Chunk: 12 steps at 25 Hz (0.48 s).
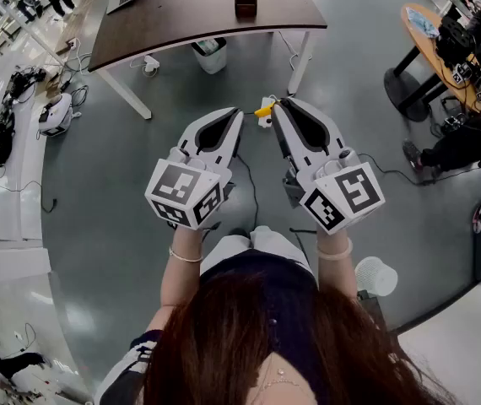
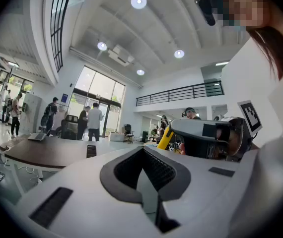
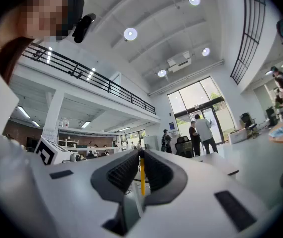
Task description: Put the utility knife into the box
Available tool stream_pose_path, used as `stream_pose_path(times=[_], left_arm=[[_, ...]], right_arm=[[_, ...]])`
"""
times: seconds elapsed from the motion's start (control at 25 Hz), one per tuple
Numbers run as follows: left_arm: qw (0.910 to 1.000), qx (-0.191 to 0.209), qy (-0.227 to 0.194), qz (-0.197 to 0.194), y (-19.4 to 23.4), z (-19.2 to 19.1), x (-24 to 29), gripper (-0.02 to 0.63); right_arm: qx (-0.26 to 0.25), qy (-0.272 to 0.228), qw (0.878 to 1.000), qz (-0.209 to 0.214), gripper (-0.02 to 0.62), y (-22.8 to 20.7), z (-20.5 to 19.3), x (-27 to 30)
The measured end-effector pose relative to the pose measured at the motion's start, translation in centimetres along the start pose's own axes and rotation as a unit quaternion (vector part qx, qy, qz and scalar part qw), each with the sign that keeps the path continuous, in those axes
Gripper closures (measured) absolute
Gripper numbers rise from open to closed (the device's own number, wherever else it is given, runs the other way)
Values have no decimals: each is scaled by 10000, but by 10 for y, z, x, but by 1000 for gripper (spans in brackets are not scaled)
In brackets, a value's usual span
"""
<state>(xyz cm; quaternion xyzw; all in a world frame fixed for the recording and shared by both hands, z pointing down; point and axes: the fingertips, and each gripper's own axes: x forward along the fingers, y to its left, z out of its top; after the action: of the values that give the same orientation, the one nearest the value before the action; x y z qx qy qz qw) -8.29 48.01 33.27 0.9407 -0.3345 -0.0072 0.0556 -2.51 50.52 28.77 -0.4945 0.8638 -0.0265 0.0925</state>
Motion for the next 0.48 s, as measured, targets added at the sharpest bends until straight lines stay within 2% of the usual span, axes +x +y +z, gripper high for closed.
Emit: stream_pose_path(times=[0.32,0.48], left_arm=[[10000,-19,13,-97,1,8,4,614],[9999,-17,26,-111,3,-2,5,614]], right_arm=[[76,27,10000,-7,546,-1,6,7],[209,-78,9998,16,546,-4,-1,6]])
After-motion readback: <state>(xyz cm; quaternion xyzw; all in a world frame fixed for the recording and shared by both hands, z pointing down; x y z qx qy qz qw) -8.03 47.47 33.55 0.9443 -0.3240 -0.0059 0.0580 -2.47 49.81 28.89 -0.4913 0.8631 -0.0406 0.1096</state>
